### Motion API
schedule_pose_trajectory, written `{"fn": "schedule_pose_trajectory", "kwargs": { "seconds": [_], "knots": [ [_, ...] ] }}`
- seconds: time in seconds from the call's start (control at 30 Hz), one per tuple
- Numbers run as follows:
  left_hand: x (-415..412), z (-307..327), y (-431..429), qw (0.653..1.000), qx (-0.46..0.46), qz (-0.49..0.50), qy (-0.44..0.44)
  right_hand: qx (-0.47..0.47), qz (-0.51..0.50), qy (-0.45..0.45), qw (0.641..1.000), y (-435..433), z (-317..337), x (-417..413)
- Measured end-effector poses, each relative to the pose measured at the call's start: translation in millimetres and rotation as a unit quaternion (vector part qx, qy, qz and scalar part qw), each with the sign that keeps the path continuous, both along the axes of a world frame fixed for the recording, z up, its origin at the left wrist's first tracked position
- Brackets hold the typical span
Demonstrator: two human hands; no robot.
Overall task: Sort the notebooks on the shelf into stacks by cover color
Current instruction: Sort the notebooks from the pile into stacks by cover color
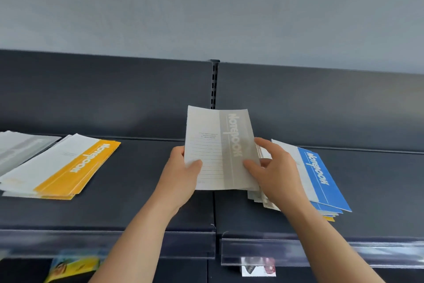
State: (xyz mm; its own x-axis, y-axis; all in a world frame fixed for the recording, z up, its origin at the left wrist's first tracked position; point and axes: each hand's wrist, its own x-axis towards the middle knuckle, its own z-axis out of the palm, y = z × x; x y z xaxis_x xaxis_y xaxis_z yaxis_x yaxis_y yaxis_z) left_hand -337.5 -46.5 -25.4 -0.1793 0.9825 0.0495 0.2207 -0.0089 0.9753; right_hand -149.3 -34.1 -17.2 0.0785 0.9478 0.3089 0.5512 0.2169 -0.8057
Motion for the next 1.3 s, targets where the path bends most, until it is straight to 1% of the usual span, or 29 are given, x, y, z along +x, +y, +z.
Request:
{"fn": "schedule_pose_trajectory", "kwargs": {
  "seconds": [0.07, 0.2, 0.43, 0.53, 0.8, 1.0, 1.17, 1.3],
  "knots": [
    [-19, 2, -4, 1.0, 0.008, 0.017, -0.005, -0.002, 0.018, 0.002, 1.0, 1, 3, -21],
    [-65, 8, -12, 0.999, 0.017, 0.042, -0.01, -0.015, 0.066, 0.037, 0.997, 6, -1, -69],
    [-172, 20, -34, 0.997, 0.023, 0.075, -0.021, -0.025, 0.119, 0.051, 0.991, 6, -3, -178],
    [-222, 21, -43, 0.996, 0.019, 0.084, 0.004, -0.038, 0.124, 0.065, 0.989, 2, -5, -229],
    [-331, 15, -59, 0.986, 0.008, 0.131, 0.106, -0.04, 0.136, 0.06, 0.988, -10, -13, -341],
    [-388, 5, -58, 0.975, -0.002, 0.155, 0.162, -0.052, 0.138, 0.04, 0.988, -5, -17, -399],
    [-423, 1, -48, 0.965, -0.002, 0.185, 0.187, -0.06, 0.174, 0.033, 0.982, 5, -19, -438],
    [-447, 1, -36, 0.95, 0.004, 0.206, 0.234, -0.05, 0.189, 0.007, 0.981, 19, -21, -464]
  ]
}}
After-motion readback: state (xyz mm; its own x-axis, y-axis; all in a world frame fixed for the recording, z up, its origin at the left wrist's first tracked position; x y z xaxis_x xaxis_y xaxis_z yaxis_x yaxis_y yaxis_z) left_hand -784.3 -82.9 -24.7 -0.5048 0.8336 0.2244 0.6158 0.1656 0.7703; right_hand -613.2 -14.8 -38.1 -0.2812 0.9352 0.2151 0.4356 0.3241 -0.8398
